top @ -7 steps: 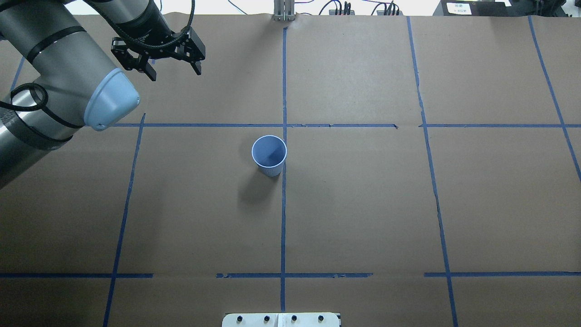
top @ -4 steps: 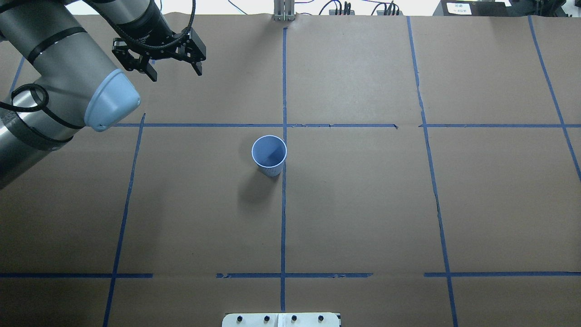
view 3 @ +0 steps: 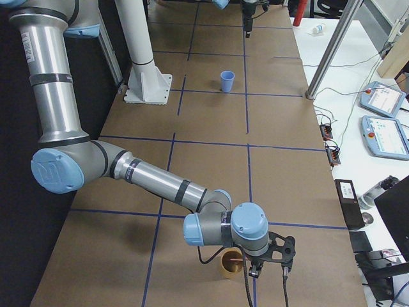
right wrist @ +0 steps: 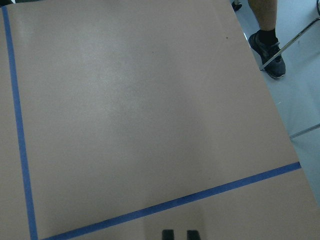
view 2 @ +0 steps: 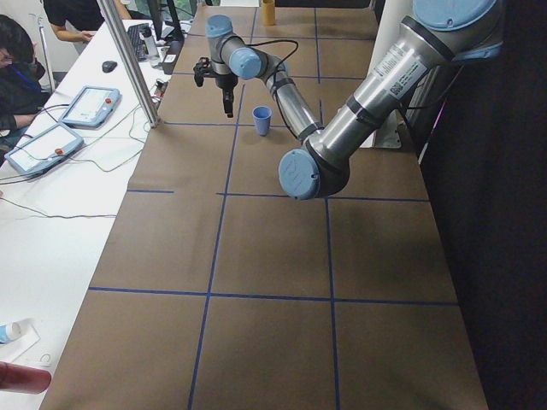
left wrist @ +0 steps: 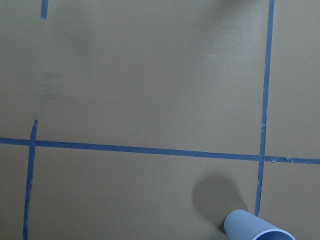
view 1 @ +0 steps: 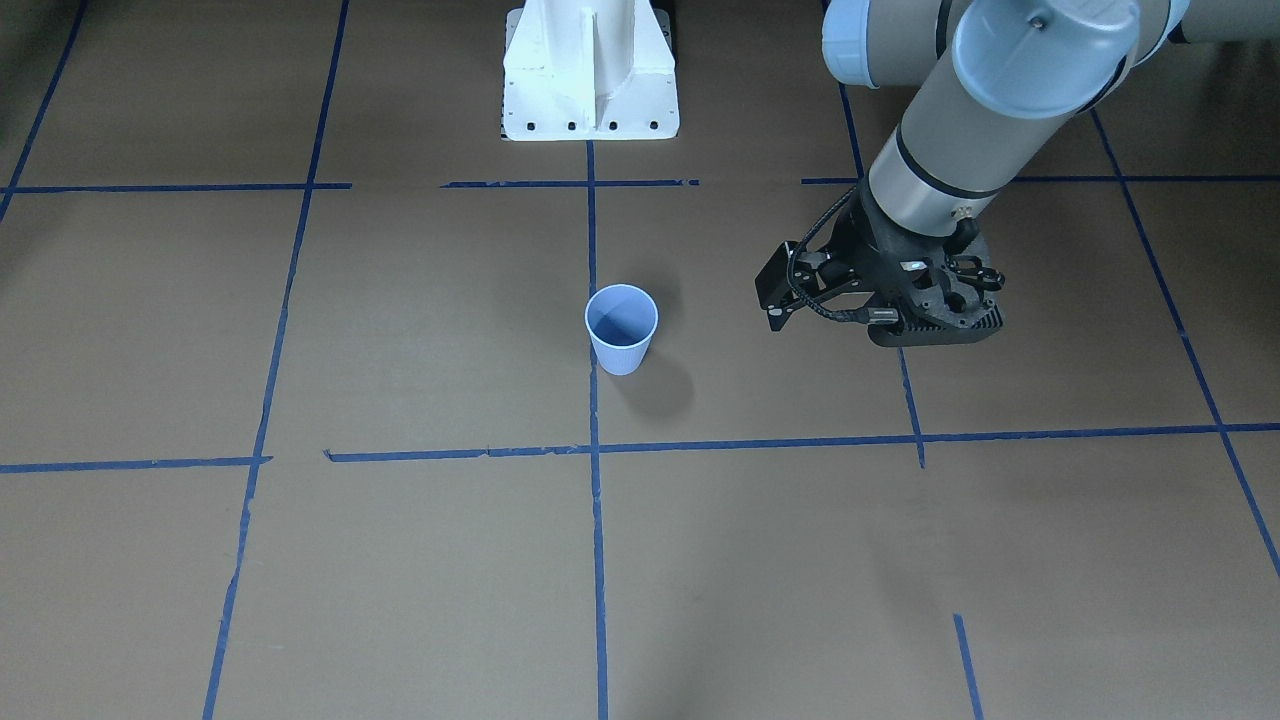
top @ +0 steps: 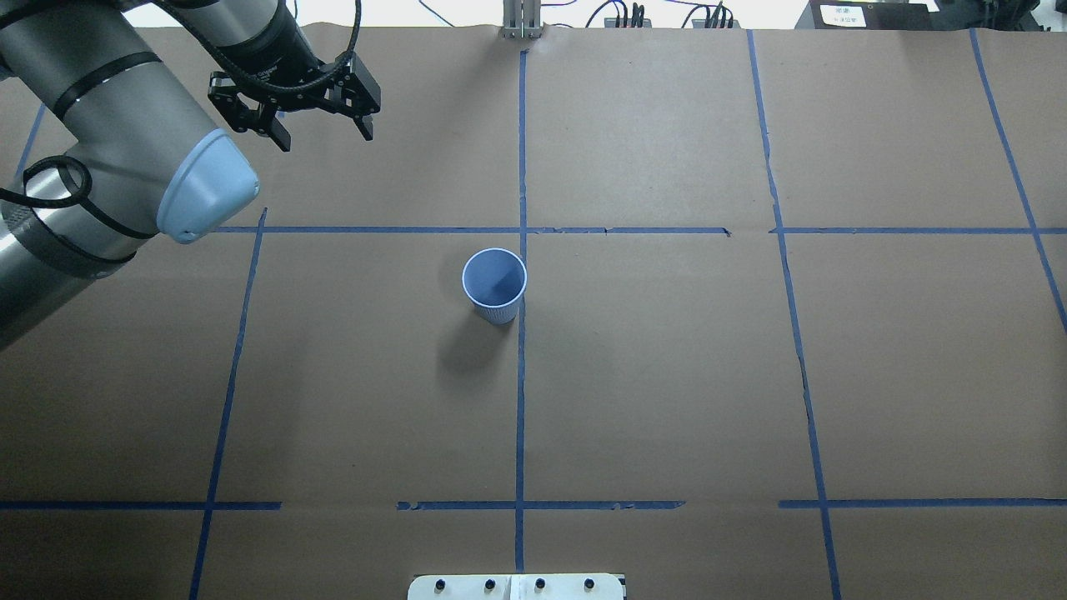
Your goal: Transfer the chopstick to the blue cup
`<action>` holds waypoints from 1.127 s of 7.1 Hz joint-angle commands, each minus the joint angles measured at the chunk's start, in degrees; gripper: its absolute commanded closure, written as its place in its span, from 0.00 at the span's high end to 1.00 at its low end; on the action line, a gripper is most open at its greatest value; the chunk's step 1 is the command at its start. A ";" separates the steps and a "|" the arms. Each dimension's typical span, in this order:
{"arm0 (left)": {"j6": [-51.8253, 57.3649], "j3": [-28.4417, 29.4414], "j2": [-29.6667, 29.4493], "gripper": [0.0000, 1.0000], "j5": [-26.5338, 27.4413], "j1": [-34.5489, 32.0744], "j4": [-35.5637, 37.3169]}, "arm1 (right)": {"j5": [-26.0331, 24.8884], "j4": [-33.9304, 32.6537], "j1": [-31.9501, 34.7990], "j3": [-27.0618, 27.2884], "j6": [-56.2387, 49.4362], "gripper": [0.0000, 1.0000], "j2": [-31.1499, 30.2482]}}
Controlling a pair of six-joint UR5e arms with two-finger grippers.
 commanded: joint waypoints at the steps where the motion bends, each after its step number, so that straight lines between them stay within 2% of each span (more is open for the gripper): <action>1: -0.01 0.00 0.00 1.00 0.00 0.07 0.00 | 0.34 -0.46 0.10 3.47 0.12 0.00 0.15; 3: -0.01 0.00 0.00 1.00 0.00 0.07 0.00 | 0.61 -1.17 0.63 7.87 0.12 0.00 -0.64; 6: -0.10 -0.09 0.18 1.00 -0.09 0.07 0.09 | 0.00 -2.84 5.71 17.78 -1.28 0.00 -1.78; 8: -0.01 -0.35 0.88 1.00 -0.09 0.07 -0.09 | -0.18 -2.93 8.53 22.37 -3.21 0.00 -2.93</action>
